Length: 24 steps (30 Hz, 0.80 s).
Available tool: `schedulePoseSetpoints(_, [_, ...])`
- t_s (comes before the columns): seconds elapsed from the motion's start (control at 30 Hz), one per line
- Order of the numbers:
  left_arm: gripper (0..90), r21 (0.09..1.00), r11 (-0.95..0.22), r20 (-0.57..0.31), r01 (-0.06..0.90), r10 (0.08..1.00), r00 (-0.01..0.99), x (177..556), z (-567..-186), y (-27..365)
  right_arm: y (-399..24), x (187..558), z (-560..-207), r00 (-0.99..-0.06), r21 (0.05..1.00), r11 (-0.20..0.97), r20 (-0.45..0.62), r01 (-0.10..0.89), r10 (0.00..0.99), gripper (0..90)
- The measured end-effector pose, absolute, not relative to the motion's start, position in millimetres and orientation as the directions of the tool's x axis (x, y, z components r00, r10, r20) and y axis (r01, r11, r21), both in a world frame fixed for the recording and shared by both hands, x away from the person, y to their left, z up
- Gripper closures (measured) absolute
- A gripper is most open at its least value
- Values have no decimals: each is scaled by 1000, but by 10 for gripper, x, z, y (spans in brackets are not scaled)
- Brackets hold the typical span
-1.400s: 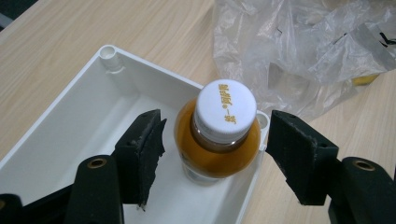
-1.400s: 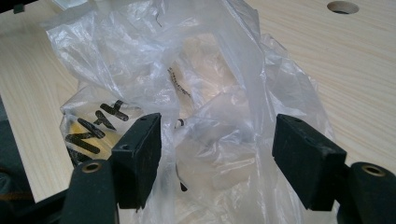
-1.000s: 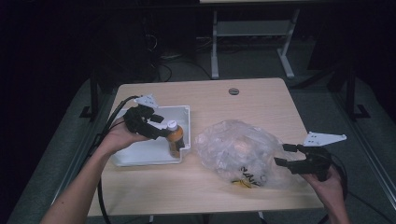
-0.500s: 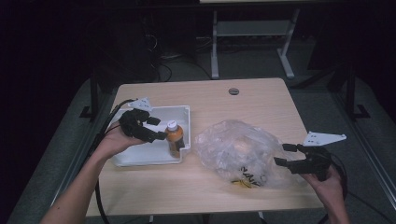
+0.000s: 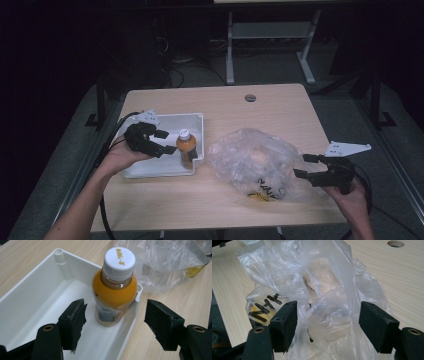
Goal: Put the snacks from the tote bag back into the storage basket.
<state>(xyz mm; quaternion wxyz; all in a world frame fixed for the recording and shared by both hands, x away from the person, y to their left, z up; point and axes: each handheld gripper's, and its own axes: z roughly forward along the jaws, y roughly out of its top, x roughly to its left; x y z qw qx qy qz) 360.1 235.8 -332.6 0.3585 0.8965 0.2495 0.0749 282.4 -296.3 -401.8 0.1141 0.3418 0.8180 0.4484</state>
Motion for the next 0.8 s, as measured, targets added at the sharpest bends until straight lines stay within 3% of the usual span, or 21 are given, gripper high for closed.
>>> schedulePoseSetpoints(0.8, [297, 698, -587, -63, 410, 520, 852, 3445, -3480, 2522, -2952, 2824, -4015, -742, 810, 368, 117, 456, 661, 304])
